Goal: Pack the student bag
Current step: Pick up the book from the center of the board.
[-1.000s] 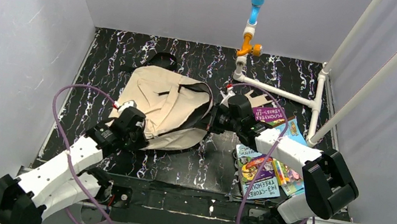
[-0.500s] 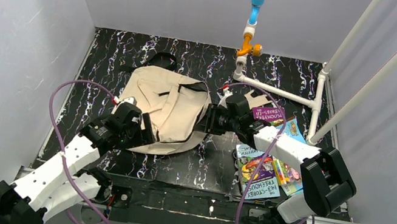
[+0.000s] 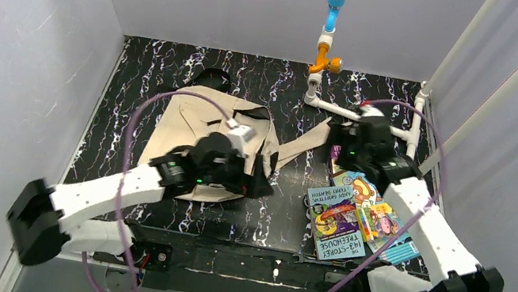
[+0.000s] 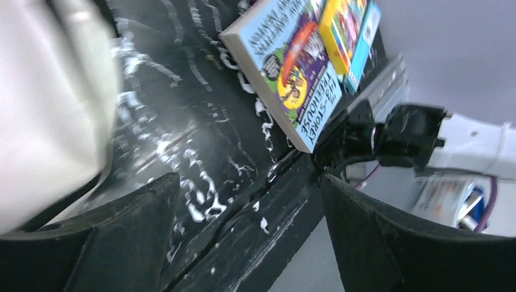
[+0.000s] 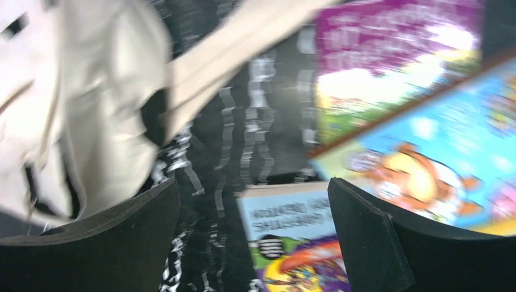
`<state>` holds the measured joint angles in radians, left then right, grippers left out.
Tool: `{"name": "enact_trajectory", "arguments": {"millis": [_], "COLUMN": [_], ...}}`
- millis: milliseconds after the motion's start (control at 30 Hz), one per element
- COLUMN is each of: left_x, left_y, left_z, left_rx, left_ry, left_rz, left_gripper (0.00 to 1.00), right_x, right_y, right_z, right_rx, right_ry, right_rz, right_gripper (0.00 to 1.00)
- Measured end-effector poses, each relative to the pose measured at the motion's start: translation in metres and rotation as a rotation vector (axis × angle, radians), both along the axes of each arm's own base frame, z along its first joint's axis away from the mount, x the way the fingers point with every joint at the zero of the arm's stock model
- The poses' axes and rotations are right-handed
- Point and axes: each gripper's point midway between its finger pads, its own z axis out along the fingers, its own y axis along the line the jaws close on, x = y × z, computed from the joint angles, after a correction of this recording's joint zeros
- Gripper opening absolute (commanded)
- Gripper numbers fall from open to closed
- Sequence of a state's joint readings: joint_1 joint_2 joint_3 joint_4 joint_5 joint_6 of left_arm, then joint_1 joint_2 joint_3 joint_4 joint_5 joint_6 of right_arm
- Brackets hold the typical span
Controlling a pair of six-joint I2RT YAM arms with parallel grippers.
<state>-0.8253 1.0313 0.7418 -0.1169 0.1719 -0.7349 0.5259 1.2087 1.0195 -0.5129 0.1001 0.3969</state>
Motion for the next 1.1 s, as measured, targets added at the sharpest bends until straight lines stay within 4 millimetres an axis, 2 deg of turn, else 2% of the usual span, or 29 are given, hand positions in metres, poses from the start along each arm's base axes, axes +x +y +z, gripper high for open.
{"name": "enact_trajectory", "arguments": {"millis": [67, 133, 233, 333, 433, 533, 633, 733, 833, 1100], "left_x": [-0.003, 0.001, 0.023, 0.048, 0.069, 0.087, 0.103, 0.111, 0.111, 0.072], "left_y": [-0.031, -0.066, -0.107, -0.133, -0.157, -0.174, -0.178, -0.174, -0.177, -0.196], "left_z": [-0.010, -0.020, -0.032, -0.042, -0.053, -0.074, -0.100, -0.124, -0.124, -0.126], "left_rx": [0.033, 0.077, 0.136, 0.177, 0.182, 0.179, 0.168, 0.142, 0.058, -0.034], "left_ry": [-0.028, -0.073, -0.163, -0.241, -0.275, -0.257, -0.187, -0.091, -0.023, 0.081], "left_rz": [-0.105, -0.223, -0.341, -0.407, -0.488, -0.553, -0.583, -0.599, -0.615, -0.693], "left_gripper": [0.84, 0.84, 0.86, 0.87, 0.88, 0.88, 0.87, 0.83, 0.78, 0.68], "right_x": [0.005, 0.001, -0.012, -0.021, -0.029, -0.034, -0.036, -0.036, -0.036, -0.033], "right_y": [-0.049, -0.080, -0.106, -0.119, -0.125, -0.126, -0.123, -0.118, -0.112, -0.101], "right_z": [0.002, -0.002, -0.004, 0.011, 0.040, 0.052, 0.052, 0.041, 0.028, 0.018], "right_rx": [-0.011, -0.013, -0.042, -0.047, -0.008, 0.014, 0.026, 0.032, 0.037, 0.056], "right_ry": [0.001, 0.021, 0.051, -0.003, -0.112, -0.159, -0.159, -0.127, -0.088, -0.037], "right_rz": [-0.151, -0.250, -0.340, -0.391, -0.410, -0.410, -0.397, -0.375, -0.353, -0.312], "right_gripper": [0.98, 0.97, 0.98, 0.98, 0.98, 0.98, 0.98, 0.98, 0.98, 0.98]}}
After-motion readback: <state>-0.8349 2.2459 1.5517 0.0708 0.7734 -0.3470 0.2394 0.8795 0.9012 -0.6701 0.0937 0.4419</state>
